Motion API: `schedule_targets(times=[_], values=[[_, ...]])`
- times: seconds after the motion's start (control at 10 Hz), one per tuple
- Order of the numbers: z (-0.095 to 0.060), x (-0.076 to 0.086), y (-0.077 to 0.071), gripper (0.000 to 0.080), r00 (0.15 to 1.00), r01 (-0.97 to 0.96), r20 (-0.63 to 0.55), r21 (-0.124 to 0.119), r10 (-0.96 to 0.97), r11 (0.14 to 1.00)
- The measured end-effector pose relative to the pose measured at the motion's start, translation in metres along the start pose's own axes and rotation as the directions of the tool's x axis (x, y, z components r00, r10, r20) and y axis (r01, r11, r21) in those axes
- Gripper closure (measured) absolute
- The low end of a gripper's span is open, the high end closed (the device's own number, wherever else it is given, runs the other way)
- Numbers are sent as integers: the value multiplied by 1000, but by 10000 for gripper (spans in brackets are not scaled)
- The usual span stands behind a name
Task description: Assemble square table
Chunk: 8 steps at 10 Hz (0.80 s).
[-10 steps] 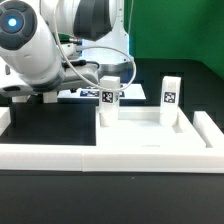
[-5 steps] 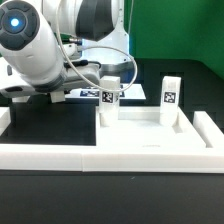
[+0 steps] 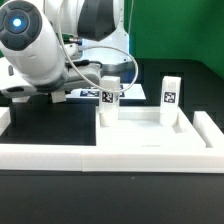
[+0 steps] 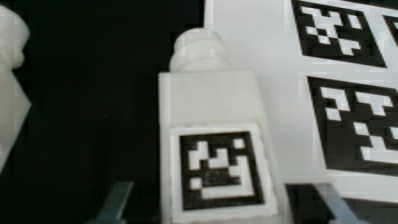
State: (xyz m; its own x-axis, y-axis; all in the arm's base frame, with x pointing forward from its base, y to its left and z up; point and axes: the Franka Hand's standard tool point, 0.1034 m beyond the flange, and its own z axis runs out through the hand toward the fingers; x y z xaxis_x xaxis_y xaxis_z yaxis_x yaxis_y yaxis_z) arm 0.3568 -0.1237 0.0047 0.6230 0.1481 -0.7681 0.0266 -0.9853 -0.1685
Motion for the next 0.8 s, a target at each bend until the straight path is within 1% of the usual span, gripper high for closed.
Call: schedule_targets(times=[0.1, 0.2, 0.3, 0.4, 0.5, 0.6, 0.7, 0.8], values=[[-5, -1, 0, 509, 1000, 18, -1, -1, -18, 1000], [-30, -8, -1, 509, 997, 74, -5, -1, -74, 997], [-64, -21, -3, 509, 994, 104, -31, -6, -104, 995], [-83, -35, -5, 508, 993, 106, -56, -7, -107, 994], [-95, -55, -12, 508, 995, 92, -34, 7, -91, 996], [-93, -63, -15, 508, 994, 93, -58, 7, -93, 996], [-94, -56, -12, 508, 984, 100, -146, -7, -100, 995], [-96, -55, -10, 508, 971, 97, -216, -17, -99, 995]])
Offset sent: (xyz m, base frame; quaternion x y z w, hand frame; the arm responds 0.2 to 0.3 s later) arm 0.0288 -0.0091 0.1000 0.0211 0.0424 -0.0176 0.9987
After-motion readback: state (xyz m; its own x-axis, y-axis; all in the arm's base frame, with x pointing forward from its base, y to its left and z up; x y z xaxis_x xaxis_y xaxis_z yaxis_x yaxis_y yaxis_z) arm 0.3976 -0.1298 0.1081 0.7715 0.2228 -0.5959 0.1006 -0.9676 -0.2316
